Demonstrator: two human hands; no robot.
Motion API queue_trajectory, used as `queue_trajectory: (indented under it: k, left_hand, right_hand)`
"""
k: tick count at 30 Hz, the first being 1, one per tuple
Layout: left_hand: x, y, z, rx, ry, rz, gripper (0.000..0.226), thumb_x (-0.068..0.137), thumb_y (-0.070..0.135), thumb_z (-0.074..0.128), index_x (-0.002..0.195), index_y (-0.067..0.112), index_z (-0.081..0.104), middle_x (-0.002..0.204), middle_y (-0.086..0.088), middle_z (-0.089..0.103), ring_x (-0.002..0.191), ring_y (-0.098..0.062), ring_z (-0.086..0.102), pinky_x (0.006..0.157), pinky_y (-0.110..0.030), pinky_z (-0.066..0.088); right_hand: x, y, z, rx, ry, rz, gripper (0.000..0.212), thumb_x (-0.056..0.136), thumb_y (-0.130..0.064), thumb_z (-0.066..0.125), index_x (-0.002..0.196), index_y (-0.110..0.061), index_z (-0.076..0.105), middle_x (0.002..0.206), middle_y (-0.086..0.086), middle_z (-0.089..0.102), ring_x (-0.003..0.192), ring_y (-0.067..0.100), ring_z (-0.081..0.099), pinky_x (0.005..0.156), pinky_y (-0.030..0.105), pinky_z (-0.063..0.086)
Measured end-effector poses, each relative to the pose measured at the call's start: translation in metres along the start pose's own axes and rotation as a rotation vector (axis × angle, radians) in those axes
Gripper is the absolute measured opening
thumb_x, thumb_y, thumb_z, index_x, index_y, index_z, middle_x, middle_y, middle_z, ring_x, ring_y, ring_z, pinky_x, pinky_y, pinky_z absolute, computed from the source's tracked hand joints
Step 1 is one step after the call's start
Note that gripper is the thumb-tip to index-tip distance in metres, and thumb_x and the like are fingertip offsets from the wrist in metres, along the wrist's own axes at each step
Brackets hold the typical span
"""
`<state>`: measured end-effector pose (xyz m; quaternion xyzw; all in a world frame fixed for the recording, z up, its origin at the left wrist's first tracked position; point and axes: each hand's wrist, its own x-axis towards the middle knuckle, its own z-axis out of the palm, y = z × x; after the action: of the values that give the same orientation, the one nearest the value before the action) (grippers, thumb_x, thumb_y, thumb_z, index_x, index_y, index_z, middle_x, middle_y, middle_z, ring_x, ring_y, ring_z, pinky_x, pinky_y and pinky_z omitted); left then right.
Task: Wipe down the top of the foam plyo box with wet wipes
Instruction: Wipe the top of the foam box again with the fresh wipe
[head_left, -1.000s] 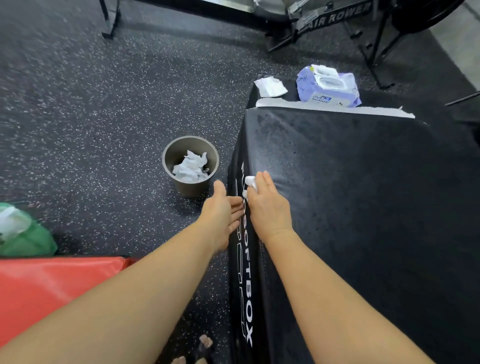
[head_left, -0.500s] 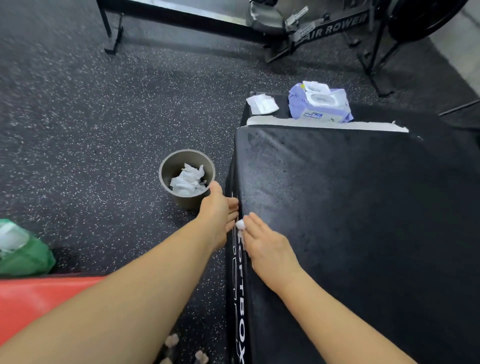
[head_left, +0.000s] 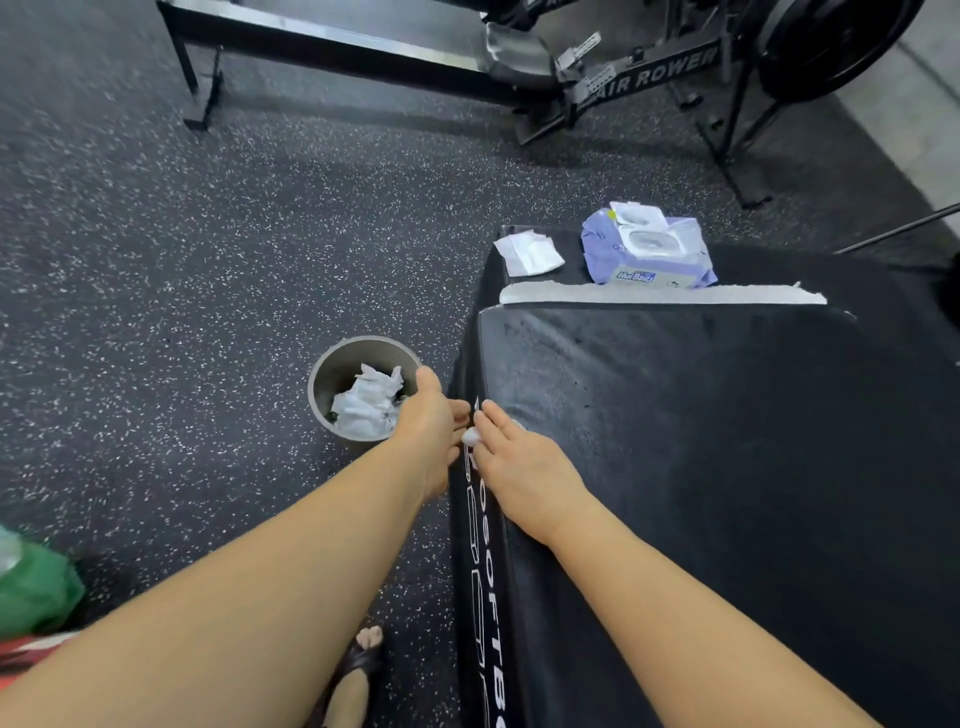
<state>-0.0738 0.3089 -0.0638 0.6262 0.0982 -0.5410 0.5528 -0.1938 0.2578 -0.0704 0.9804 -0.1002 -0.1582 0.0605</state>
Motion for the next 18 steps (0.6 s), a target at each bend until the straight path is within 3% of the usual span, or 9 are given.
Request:
queue_trajectory:
  k: [2,4,5,6,9,11,15,17,18]
  left_hand:
    - [0.010,0.014,0.001,-0.001,-0.004,-0.003,0.071,0.101,0.055,0.017,0.115,0.001,0.061,0.108,-0.008,0.063,0.100,-0.020,0.058,0.090,-0.032,0.040]
    - [0.018,0.025,0.003,0.007,-0.005,0.004,0.069,0.101,0.055,0.019,0.111,0.003,0.063,0.104,-0.006,0.064,0.098,-0.019,0.058,0.087,-0.032,0.039]
    - [0.023,0.030,0.004,0.012,-0.005,0.015,0.067,0.101,0.054,0.020,0.107,0.004,0.064,0.102,-0.005,0.064,0.096,-0.018,0.058,0.087,-0.032,0.039]
    - [0.028,0.034,0.005,0.013,-0.005,0.025,0.066,0.101,0.054,0.020,0.101,0.005,0.064,0.100,-0.005,0.064,0.093,-0.017,0.058,0.086,-0.032,0.039]
    - [0.039,0.045,0.009,0.010,0.012,0.049,0.065,0.101,0.054,0.021,0.090,0.008,0.065,0.100,-0.004,0.066,0.090,-0.015,0.058,0.082,-0.031,0.040]
    - [0.045,0.052,0.011,0.003,0.022,0.059,0.065,0.101,0.055,0.021,0.093,0.009,0.066,0.100,-0.005,0.066,0.091,-0.016,0.058,0.079,-0.030,0.041]
    - [0.053,0.060,0.011,-0.011,0.014,0.064,0.067,0.101,0.056,0.020,0.095,0.008,0.067,0.098,-0.006,0.066,0.092,-0.017,0.060,0.079,-0.030,0.044]
    - [0.053,0.060,0.011,-0.013,-0.008,0.049,0.067,0.101,0.056,0.021,0.095,0.007,0.067,0.095,-0.008,0.067,0.093,-0.019,0.062,0.076,-0.029,0.047]
    - [0.053,0.059,0.011,-0.013,-0.018,0.042,0.066,0.101,0.055,0.022,0.095,0.006,0.066,0.093,-0.008,0.067,0.090,-0.019,0.063,0.073,-0.028,0.048]
  right_hand:
    - [0.013,0.007,-0.006,-0.021,0.030,0.039,0.040,0.096,-0.021,0.056,0.132,-0.003,0.059,0.153,0.018,0.040,0.148,0.027,0.029,0.111,0.026,0.033]
    - [0.025,0.013,-0.020,-0.025,0.051,0.090,0.032,0.069,-0.033,0.085,0.093,-0.013,0.079,0.123,0.008,0.069,0.123,0.019,0.061,0.084,0.018,0.051]
    - [0.030,0.016,-0.021,-0.025,0.064,0.114,0.030,0.068,-0.033,0.085,0.091,-0.014,0.079,0.122,0.008,0.070,0.122,0.019,0.062,0.082,0.019,0.052]
    - [0.036,0.020,-0.020,0.024,0.067,0.133,0.030,0.080,-0.029,0.076,0.104,-0.010,0.076,0.134,0.014,0.062,0.133,0.023,0.052,0.089,0.023,0.050]
    - [0.059,0.032,-0.013,0.069,-0.029,0.140,0.041,0.104,-0.014,0.034,0.143,-0.003,0.043,0.162,0.022,0.015,0.153,0.032,0.005,0.110,0.037,0.030]
    - [0.071,0.041,-0.018,0.051,-0.031,0.174,0.044,0.105,-0.015,0.031,0.148,-0.009,0.037,0.163,0.023,0.007,0.153,0.034,0.000,0.110,0.040,0.027]
    - [0.077,0.040,-0.021,0.048,-0.008,0.223,0.041,0.104,-0.017,0.031,0.144,-0.012,0.043,0.161,0.025,0.012,0.152,0.036,0.004,0.105,0.039,0.030]
    - [0.070,0.031,-0.024,0.029,0.108,0.271,0.029,0.097,-0.015,0.049,0.123,-0.011,0.061,0.148,0.024,0.041,0.144,0.038,0.031,0.095,0.037,0.040]
    - [0.064,0.025,-0.028,0.028,0.195,0.315,0.020,0.088,-0.014,0.063,0.106,-0.013,0.070,0.128,0.018,0.059,0.126,0.038,0.052,0.082,0.034,0.046]
